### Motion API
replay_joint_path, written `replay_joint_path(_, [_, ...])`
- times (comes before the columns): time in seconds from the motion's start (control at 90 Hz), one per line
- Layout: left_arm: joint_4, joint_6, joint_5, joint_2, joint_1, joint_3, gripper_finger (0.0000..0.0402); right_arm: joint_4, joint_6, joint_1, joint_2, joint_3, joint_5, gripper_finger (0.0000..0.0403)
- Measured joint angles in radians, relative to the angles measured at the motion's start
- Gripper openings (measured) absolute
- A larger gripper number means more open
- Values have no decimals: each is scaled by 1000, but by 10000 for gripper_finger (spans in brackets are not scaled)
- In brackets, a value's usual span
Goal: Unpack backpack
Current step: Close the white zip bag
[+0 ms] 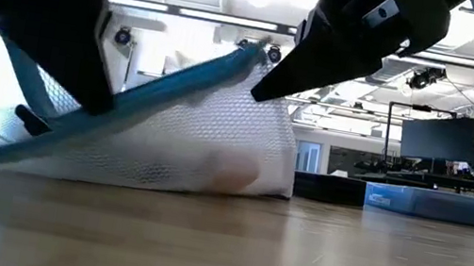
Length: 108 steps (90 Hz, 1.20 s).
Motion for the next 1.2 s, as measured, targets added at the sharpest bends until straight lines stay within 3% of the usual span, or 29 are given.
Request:
replay_joint_path(0.189, [2,0,-15,0,-11,0,0,0,0,0,0,0,4,0])
replay_joint_path(0.344, [110,76,45,0,-11,0,5,0,0,0,0,0,10,0])
replay_joint_path(0.5, [236,126,56,0,-17,0,22,0,0,0,0,0,12,0])
replay_joint_path(0.756, [294,135,52,0,-18,0,54,0,2,0,0,0,16,0])
replay_joint_path(0.956, [368,159,-20,0,-36,1,30,0,1,0,0,0,20,0])
replay_joint_path(1.067, [312,140,-70,0,-31,1,6,0,3,0,0,0,24,0])
replay_joint_path(1.2, [252,106,-80,1,-6,1,4,-1,3,0,0,0,25,0])
